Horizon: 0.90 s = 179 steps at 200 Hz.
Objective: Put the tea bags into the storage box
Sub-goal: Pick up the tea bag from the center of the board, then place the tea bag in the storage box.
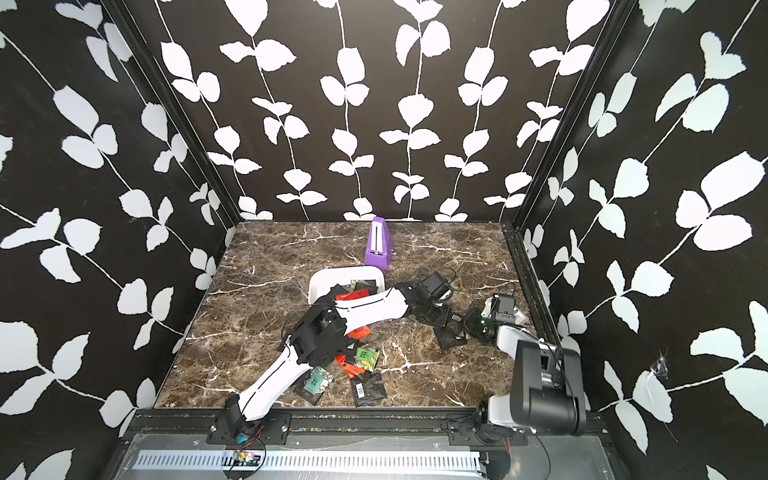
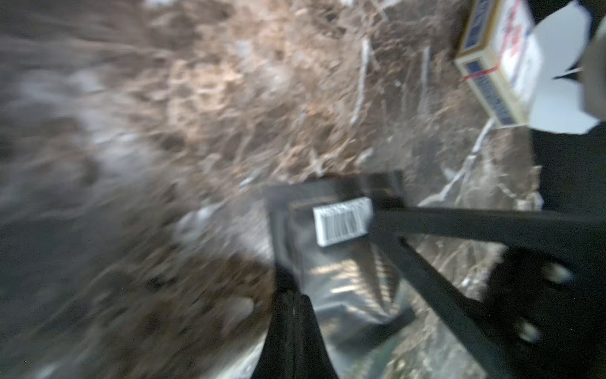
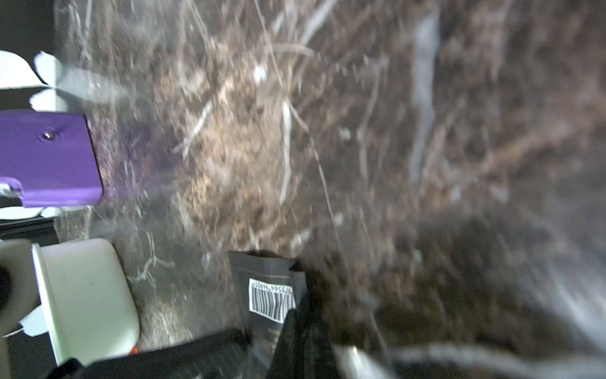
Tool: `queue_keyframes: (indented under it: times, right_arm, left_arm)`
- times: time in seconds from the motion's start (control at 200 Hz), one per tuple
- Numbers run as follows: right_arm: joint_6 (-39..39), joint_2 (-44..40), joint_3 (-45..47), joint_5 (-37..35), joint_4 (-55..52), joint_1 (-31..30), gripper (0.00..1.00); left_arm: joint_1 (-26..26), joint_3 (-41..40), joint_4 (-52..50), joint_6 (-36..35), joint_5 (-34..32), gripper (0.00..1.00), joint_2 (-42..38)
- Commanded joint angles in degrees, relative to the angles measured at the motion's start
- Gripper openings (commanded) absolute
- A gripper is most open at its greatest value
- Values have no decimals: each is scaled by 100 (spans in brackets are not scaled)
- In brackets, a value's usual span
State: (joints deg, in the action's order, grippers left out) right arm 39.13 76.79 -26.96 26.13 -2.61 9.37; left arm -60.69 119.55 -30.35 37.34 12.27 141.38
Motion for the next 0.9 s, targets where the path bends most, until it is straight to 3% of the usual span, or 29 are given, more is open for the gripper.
queue_keyframes:
  times: [0.0,0.2,0.385,0.66,0.89]
  right_arm:
    - [-69,-650,-368,-241,-882,-165,0]
    - [242,-1975,-871,-549,-1877,-775,0]
    - [901,-2388,-1259,-1148,-1935,-2072,0]
    - [1284,-835,-2432,-2314,-1185,-4090,0]
    - [1692,852,-3481,-2858,-421,-4750,0]
  left_arm:
    - [65,-212,-466,-353,-378,0,-1138]
    - [160,-1937,-243,-503,-1253,3,-3028]
    - [335,-3903,-272,-277,-2127,11,-5070]
    - [657,-5985,-436,46,-2787,18,-7463]
    - [707,-6914,-275,47,-2970,22,-8560]
